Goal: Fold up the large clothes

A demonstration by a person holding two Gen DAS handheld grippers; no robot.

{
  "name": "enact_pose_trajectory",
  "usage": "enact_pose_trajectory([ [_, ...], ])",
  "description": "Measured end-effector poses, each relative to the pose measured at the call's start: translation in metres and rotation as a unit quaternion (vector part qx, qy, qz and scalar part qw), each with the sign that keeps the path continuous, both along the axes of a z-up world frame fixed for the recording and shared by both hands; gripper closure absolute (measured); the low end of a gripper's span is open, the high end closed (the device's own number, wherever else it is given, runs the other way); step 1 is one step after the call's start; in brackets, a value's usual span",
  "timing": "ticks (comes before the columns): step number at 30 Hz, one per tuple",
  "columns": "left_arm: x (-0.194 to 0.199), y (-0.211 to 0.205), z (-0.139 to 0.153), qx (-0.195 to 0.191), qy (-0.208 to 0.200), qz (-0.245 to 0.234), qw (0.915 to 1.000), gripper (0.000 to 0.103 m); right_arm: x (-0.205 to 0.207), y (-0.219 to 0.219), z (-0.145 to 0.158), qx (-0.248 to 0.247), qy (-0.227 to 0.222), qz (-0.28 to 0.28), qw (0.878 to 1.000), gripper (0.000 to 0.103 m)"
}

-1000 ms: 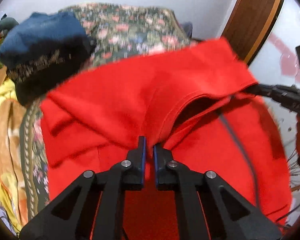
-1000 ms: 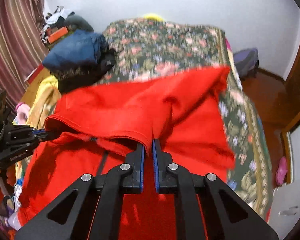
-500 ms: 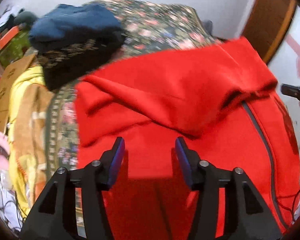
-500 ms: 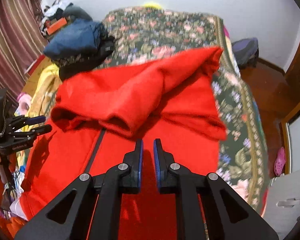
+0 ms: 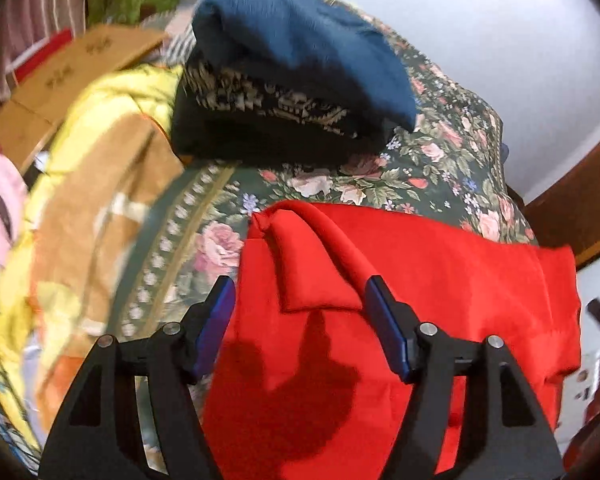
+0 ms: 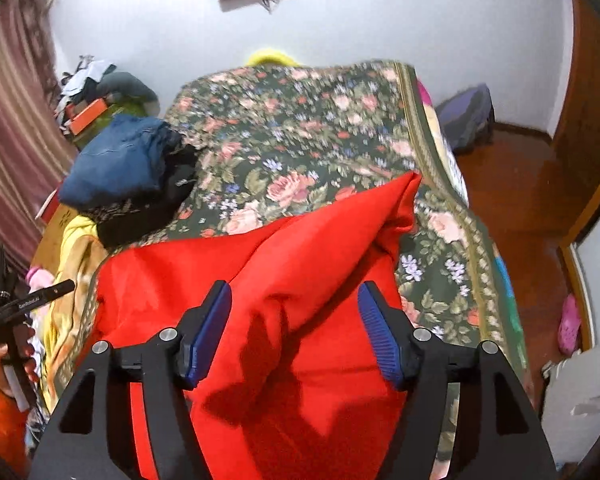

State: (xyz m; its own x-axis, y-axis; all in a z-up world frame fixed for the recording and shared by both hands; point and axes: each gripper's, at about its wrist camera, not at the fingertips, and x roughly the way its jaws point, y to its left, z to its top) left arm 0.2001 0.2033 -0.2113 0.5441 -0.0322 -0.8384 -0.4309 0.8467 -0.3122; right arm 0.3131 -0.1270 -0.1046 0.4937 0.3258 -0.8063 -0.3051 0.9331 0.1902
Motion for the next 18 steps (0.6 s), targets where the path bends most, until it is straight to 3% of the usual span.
enact_pose_trajectory([
  [9,0.041,0.001,-0.049,-0.045,0.034,0.0,0.9984,0.037,0.025,-0.018,-0.043,-0.007,0.048,-0.046,0.998,0.041],
  [11,0.042,0.007,-0.062,-0.053,0.047,0.005,0.9975,0.034,0.027,-0.023,-0.046,-0.01,0.05,-0.048,0.998,0.037],
  [12,0.041,0.01,-0.068,-0.059,0.048,0.009,0.9971,0.028,0.028,-0.025,-0.048,-0.012,0.05,-0.05,0.997,0.03],
  [13,0.039,0.014,-0.074,-0.069,0.045,0.016,0.9965,0.019,0.029,-0.029,-0.051,-0.013,0.053,-0.052,0.997,0.024],
  [15,0.034,0.02,-0.082,-0.089,0.039,0.027,0.9949,0.013,0.033,-0.036,-0.057,0.006,0.067,-0.049,0.997,0.023],
  [18,0.028,0.03,-0.096,-0.158,0.026,0.033,0.9866,0.014,0.038,-0.047,-0.066,0.054,0.093,-0.055,0.993,0.022],
])
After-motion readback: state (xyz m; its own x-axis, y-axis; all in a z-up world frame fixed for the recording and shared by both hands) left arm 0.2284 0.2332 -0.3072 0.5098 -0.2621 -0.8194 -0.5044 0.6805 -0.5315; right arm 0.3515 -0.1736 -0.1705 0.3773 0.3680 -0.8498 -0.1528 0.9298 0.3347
